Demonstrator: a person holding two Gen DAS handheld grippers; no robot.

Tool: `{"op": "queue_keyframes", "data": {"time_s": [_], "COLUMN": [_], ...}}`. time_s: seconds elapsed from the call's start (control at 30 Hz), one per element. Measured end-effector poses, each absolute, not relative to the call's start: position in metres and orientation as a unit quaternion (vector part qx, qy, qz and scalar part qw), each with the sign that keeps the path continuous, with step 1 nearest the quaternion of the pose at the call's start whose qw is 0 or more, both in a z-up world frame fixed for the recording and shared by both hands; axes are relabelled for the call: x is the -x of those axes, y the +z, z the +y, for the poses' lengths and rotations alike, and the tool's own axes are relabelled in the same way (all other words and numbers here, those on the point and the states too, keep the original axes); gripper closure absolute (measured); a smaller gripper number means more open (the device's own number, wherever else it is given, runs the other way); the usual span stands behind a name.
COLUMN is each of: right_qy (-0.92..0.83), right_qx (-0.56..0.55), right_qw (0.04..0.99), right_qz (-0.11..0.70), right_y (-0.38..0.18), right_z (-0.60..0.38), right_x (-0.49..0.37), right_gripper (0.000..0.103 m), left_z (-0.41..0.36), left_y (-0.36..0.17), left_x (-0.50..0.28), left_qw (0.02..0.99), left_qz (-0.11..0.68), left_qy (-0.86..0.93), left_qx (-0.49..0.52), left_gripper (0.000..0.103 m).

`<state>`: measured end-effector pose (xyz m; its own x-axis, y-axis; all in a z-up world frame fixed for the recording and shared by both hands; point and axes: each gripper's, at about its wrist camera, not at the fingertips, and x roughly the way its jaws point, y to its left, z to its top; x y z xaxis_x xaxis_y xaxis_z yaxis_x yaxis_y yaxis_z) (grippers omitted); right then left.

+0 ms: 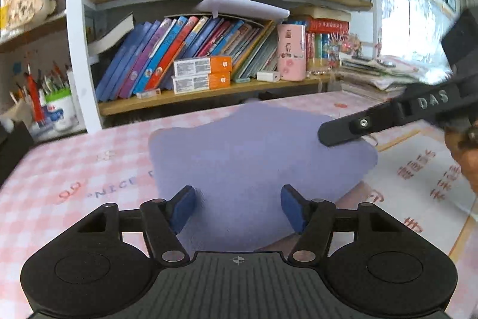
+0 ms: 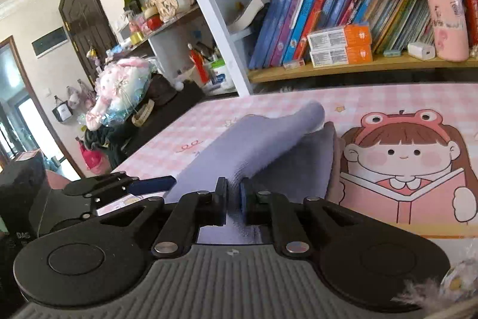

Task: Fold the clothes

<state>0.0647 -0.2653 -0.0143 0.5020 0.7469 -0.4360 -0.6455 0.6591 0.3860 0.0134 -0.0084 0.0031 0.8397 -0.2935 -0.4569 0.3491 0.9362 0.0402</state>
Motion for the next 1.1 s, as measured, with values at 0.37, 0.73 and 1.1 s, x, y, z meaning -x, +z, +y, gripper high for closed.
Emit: {"op": "queue_keyframes", "data": {"time_s": [0.37, 0.73, 1.1], "right_qy": [0.375, 0.372, 0.338], "right_qx": [-0.120, -0.102, -0.121], "right_qw": [0.853, 0.870, 0.865], "right_qz": [0.344, 0.308, 0.350], "right_y": [-0.041, -0.025, -0.027], "right_z": [-0.273, -0.261, -0.284], "right_x": [-0.084, -0.075, -0.102], "right_gripper": [0.078, 0.096, 0.048], "left_z": [0.022, 0.016, 0.070], "left_y": [0.023, 0.005, 0.019], "left_x": [-0.011, -0.026, -0.041], "left_qw": [0.965, 0.956, 0.945], "left_qz": [0.207, 0.247, 0.259], "left_qy": [-0.163, -0.160, -0.170], "left_qx": [-0.007, -0.013, 0.101], "left_gripper": [0.039, 0.065, 0.015]}}
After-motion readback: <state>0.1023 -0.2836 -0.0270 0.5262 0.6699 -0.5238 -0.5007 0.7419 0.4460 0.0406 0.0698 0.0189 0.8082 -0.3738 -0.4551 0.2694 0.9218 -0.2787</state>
